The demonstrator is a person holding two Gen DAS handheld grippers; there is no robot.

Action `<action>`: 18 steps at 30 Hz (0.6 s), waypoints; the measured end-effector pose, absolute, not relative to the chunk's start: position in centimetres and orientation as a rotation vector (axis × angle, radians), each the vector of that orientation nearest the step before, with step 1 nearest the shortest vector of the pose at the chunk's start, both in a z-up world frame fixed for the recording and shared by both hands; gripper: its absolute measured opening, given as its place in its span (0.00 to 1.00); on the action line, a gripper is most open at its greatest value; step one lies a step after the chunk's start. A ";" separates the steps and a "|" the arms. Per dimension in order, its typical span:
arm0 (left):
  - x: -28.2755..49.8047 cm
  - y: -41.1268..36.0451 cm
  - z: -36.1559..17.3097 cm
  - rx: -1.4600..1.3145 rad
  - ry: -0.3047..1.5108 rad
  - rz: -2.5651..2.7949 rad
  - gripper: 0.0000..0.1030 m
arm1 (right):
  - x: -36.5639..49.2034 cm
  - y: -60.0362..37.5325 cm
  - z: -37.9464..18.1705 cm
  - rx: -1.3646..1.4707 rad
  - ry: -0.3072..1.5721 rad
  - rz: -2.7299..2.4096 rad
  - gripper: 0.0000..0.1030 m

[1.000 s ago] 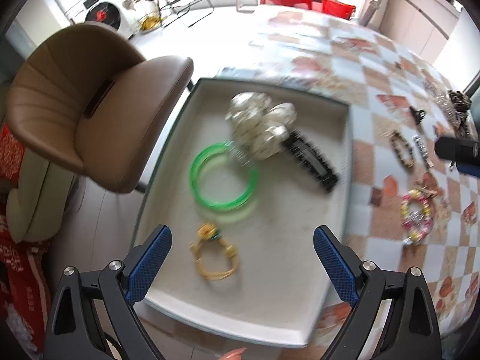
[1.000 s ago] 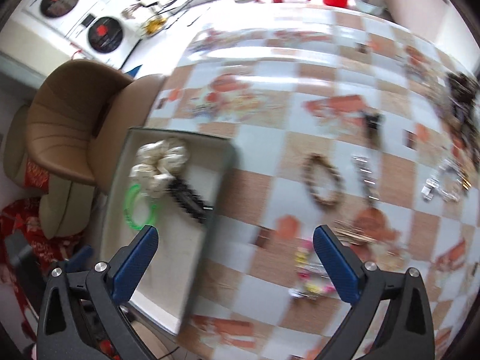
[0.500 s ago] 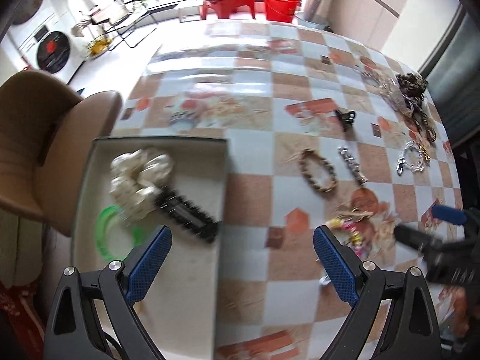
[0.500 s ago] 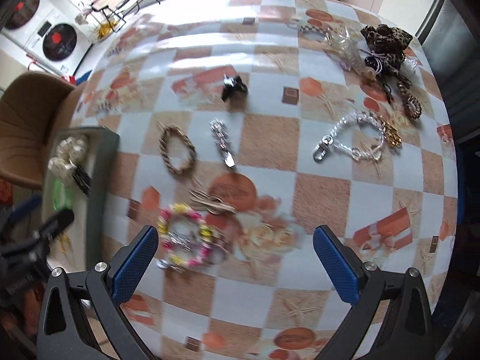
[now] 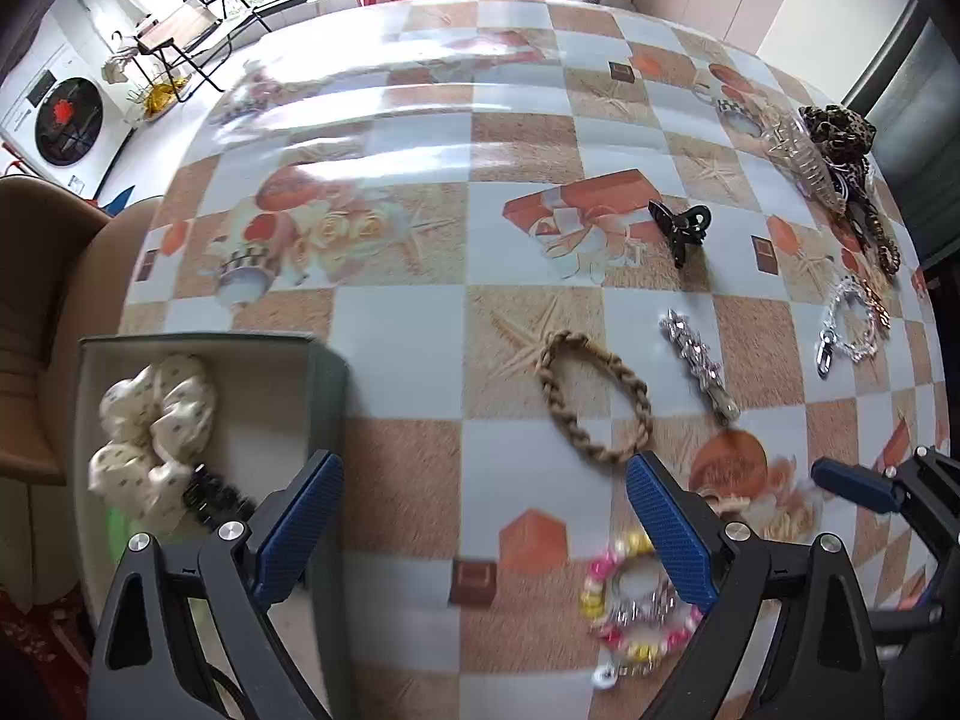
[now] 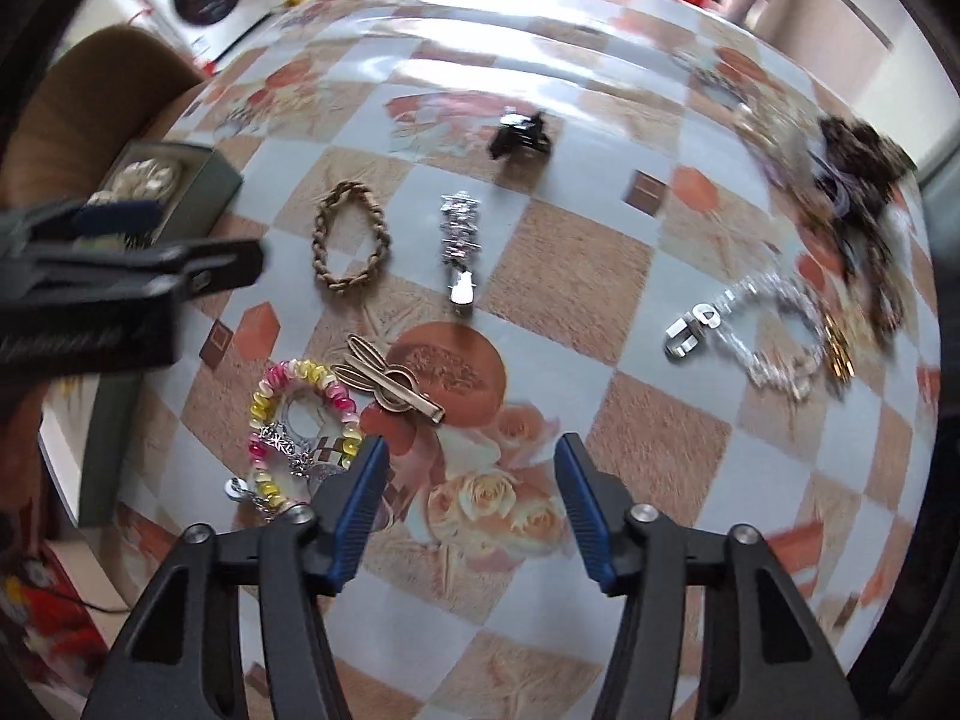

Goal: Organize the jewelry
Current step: 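Move both tools back over the remaining jewelry, then grasp the braided brown bracelet with the left tool while the right tool grasps the gold hairpin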

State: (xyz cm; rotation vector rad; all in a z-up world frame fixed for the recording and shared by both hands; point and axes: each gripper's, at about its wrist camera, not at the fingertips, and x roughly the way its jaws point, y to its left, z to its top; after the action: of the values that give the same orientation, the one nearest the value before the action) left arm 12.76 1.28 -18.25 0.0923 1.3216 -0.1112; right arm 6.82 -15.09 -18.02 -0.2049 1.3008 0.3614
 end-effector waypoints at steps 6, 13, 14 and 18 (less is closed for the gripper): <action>14.2 0.4 -20.3 0.086 1.335 -0.129 0.83 | 7.0 -14.5 -18.8 -0.256 1.259 0.448 0.55; 14.7 0.5 -21.4 0.081 1.329 -0.121 0.81 | 7.3 -13.1 -19.5 -0.308 1.209 0.496 0.51; 14.7 0.5 -21.4 0.084 1.325 -0.123 0.80 | 7.5 -12.7 -19.7 -0.319 1.200 0.499 0.50; 14.9 0.2 -21.5 0.080 1.314 -0.129 0.78 | 7.5 -11.9 -19.9 -0.370 1.163 0.504 0.46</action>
State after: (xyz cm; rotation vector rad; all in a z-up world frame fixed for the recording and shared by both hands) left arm 14.86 0.24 -21.45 0.0800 1.3137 -0.1286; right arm 7.49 -11.89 -19.89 -0.3698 1.1633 0.5044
